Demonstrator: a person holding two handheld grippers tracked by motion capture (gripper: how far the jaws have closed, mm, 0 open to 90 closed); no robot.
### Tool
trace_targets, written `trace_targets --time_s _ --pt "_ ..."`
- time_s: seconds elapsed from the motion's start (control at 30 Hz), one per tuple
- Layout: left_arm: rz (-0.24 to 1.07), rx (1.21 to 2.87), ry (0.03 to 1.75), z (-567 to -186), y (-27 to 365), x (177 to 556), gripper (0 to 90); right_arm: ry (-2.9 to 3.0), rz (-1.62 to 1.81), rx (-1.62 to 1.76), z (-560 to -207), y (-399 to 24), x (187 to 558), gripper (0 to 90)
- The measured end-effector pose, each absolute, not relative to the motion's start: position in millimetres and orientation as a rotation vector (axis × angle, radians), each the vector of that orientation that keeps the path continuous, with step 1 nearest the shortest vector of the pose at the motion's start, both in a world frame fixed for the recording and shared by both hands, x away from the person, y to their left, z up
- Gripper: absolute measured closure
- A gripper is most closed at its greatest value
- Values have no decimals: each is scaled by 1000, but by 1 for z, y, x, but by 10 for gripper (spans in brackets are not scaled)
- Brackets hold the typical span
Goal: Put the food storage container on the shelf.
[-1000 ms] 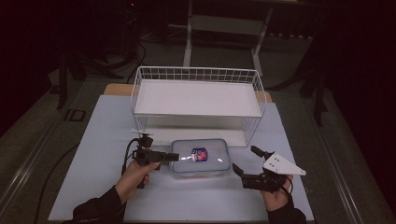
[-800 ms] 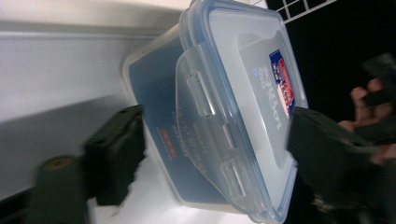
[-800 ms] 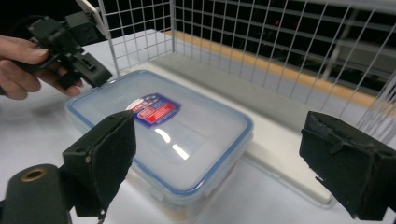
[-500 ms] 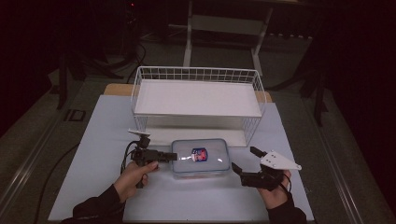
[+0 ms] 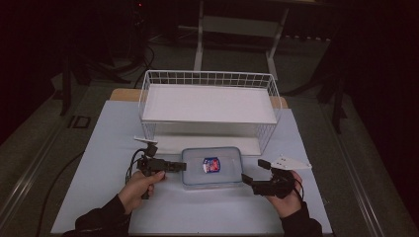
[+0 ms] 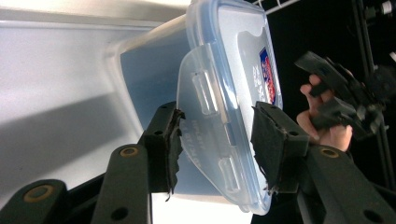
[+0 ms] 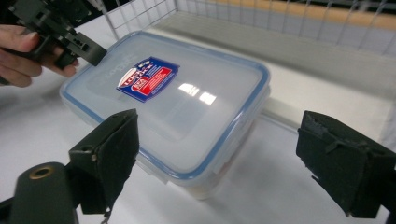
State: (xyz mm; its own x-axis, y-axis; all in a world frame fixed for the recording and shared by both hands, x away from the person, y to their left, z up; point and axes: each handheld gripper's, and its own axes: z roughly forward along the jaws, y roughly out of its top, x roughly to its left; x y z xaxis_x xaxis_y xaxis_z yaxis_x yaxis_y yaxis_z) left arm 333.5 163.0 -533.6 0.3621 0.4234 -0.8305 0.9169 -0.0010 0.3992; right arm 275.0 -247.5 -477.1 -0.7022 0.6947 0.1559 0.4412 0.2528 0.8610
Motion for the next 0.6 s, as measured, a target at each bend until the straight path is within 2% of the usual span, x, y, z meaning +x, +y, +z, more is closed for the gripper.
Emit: trace_targets --time_s 0.17,0.3,0.57,0.6 --pt "-558 1665 1149 -527 163 326 559 2360 1493 1192 -484 -249 295 161" --pt "-541 1697 1095 -524 164 324 570 2413 1574 1271 -489 -252 307 235" --pt "-525 1736 1041 -522 164 322 579 2505 1632 1392 -502 -254 324 255" --pt "-525 1736 1041 -522 164 322 580 2514 1636 1398 -504 -255 325 285"
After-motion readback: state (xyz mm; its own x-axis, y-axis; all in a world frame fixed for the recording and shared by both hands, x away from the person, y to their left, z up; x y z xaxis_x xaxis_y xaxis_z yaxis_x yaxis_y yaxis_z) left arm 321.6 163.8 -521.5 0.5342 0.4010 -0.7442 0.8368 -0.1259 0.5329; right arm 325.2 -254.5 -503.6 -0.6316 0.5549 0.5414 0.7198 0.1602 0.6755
